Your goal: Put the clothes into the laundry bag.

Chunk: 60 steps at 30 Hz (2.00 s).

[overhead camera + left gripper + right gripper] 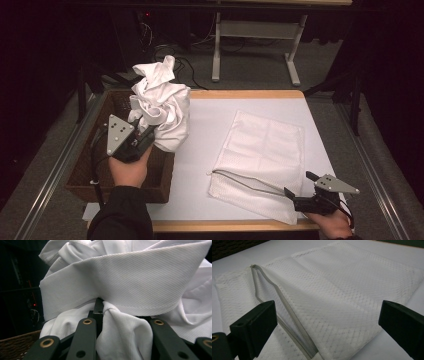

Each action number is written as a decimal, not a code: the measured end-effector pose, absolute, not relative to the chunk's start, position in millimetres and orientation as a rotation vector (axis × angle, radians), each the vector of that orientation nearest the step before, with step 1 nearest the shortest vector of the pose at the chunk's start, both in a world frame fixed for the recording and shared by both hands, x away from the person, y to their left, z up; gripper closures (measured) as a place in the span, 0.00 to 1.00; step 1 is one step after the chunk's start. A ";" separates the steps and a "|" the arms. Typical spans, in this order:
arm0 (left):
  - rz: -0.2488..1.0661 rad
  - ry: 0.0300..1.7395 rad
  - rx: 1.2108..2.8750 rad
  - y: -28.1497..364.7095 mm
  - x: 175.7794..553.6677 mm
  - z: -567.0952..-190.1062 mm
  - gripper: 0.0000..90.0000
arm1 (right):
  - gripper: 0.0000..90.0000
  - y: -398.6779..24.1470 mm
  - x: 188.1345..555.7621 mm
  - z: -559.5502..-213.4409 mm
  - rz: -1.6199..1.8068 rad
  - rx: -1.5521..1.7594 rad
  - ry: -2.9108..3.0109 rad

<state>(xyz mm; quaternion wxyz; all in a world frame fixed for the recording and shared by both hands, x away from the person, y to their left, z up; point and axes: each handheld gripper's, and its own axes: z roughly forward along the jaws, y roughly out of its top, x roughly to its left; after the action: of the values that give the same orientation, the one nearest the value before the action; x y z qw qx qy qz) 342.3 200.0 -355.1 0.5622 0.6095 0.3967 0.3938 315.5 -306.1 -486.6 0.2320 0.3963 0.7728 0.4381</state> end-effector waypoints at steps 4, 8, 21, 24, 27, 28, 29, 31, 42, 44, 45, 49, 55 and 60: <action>0.915 0.914 1.444 189.5 344.1 -353.7 0.78 | 0.03 -306.1 315.4 -486.5 1.202 1.088 2.125; 0.900 0.893 1.446 179.0 345.3 -352.2 0.78 | 0.03 -306.2 315.5 -486.5 1.203 1.087 2.125; 0.826 0.807 1.468 133.8 347.0 -350.3 0.78 | 0.03 -306.3 315.2 -486.1 1.210 1.084 2.125; 0.803 0.790 1.471 123.3 346.2 -352.1 0.78 | 0.03 -306.5 315.3 -486.1 1.208 1.085 2.124; 0.783 0.777 1.482 114.2 344.8 -355.9 0.78 | 0.03 -306.6 315.1 -485.9 1.208 1.087 2.124; 0.779 0.771 1.491 111.7 344.1 -357.6 0.78 | 0.04 -306.7 315.2 -485.9 1.209 1.083 2.124; 0.771 0.767 1.494 109.1 343.3 -359.6 0.78 | 0.04 -306.6 315.2 -485.9 1.211 1.081 2.124; 0.754 0.759 1.501 105.1 340.9 -364.1 0.78 | 0.04 -306.4 315.0 -486.0 1.210 1.083 2.125; 0.717 0.742 1.558 99.0 322.1 -392.6 0.78 | 0.06 -305.5 314.7 -486.0 1.210 1.072 2.127; 0.713 0.740 1.564 101.1 315.5 -397.4 0.78 | 0.07 -305.3 314.6 -485.8 1.211 1.075 2.125; 0.712 0.739 1.571 102.5 311.5 -399.7 0.78 | 0.08 -305.1 314.1 -485.7 1.212 1.083 2.124; 0.706 0.738 1.587 109.8 293.6 -410.3 0.78 | 0.11 -304.0 313.8 -485.6 1.219 1.082 2.125; 0.684 0.751 1.595 113.1 275.5 -438.8 0.78 | 0.18 -296.6 314.5 -486.6 1.217 1.079 2.147; 0.685 0.760 1.574 115.6 273.7 -446.9 0.78 | 0.29 -282.9 322.3 -488.5 1.217 1.072 2.184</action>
<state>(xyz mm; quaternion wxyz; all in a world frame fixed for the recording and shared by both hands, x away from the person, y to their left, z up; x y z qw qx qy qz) 273.7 115.6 -446.9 0.5908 0.6766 0.3265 0.2943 322.3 -282.9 -488.5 0.2090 0.3855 0.7851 0.4375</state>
